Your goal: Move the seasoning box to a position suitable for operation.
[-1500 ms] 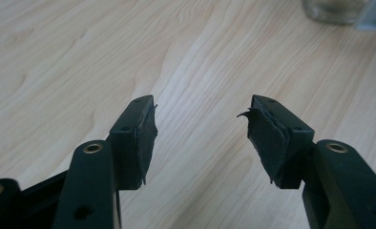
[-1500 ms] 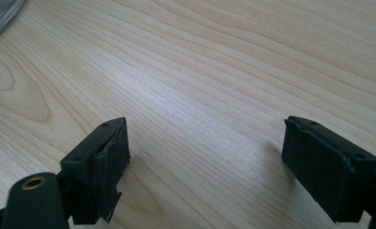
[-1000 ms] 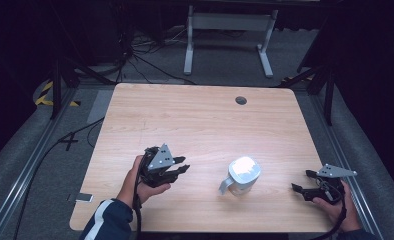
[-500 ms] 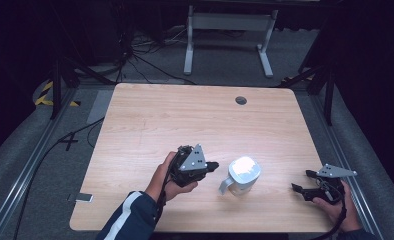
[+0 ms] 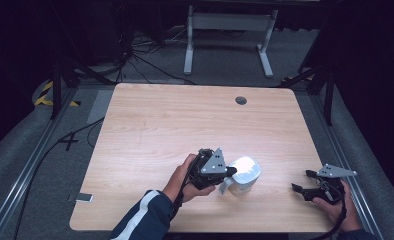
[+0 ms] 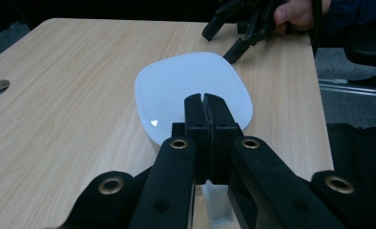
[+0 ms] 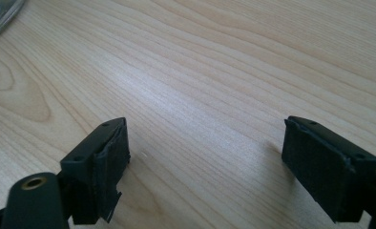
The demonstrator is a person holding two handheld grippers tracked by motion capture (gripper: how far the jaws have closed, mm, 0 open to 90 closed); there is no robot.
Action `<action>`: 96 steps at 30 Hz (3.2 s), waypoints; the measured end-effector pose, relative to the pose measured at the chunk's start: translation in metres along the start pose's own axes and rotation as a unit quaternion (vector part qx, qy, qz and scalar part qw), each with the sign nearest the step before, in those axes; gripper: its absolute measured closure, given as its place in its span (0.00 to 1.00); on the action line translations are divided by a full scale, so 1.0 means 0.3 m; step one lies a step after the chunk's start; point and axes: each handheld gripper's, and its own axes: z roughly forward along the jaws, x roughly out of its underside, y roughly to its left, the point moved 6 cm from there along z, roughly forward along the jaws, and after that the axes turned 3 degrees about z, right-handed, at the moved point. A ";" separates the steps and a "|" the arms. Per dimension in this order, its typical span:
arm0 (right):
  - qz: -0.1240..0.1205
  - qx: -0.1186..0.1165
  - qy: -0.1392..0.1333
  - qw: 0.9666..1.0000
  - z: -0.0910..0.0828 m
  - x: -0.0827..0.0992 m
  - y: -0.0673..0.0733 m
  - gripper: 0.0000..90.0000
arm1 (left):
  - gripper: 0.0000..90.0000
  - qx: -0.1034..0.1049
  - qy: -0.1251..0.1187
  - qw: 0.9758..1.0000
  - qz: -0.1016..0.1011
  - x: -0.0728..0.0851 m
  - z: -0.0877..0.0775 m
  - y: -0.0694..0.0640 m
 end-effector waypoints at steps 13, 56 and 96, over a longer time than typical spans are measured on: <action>-0.001 0.000 -0.001 1.000 0.000 0.000 -0.001 0.18 | 1.00 0.008 -0.004 1.000 -0.002 0.005 0.030 -0.010; -0.145 -0.075 -0.047 0.985 -0.071 -0.469 0.259 0.83 | 1.00 0.004 -0.040 0.999 -0.015 0.029 0.024 -0.011; -0.213 -0.140 -0.017 0.967 -0.034 -0.430 0.389 0.99 | 1.00 0.003 -0.038 0.999 0.003 0.061 0.018 -0.013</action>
